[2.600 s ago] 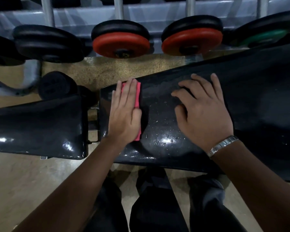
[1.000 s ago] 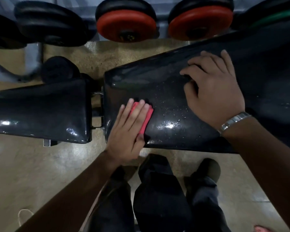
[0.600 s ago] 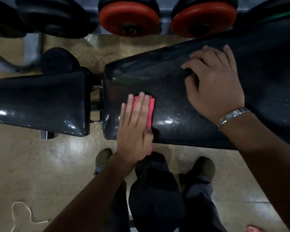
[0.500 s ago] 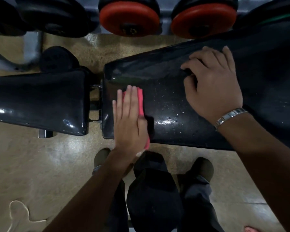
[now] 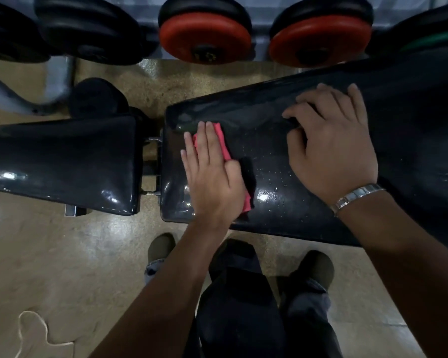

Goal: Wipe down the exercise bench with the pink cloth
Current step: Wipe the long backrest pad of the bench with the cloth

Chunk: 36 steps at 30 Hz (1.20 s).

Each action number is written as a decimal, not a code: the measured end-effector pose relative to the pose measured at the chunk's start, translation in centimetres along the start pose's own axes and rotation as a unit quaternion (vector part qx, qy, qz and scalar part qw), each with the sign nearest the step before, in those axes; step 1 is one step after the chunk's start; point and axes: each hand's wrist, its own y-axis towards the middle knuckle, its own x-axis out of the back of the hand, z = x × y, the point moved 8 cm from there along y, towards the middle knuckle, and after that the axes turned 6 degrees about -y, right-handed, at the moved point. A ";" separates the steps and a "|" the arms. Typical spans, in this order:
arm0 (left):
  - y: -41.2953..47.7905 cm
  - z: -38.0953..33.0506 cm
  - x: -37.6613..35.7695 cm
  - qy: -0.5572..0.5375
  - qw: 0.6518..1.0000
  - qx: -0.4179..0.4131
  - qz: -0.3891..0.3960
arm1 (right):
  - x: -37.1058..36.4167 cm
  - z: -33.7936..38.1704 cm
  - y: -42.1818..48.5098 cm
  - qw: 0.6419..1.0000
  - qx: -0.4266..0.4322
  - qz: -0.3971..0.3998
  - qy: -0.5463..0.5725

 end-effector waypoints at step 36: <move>10.4 -5.6 -2.2 0.085 0.966 -0.195 0.149 | -0.2 0.2 0.4 0.999 -0.010 0.042 -0.013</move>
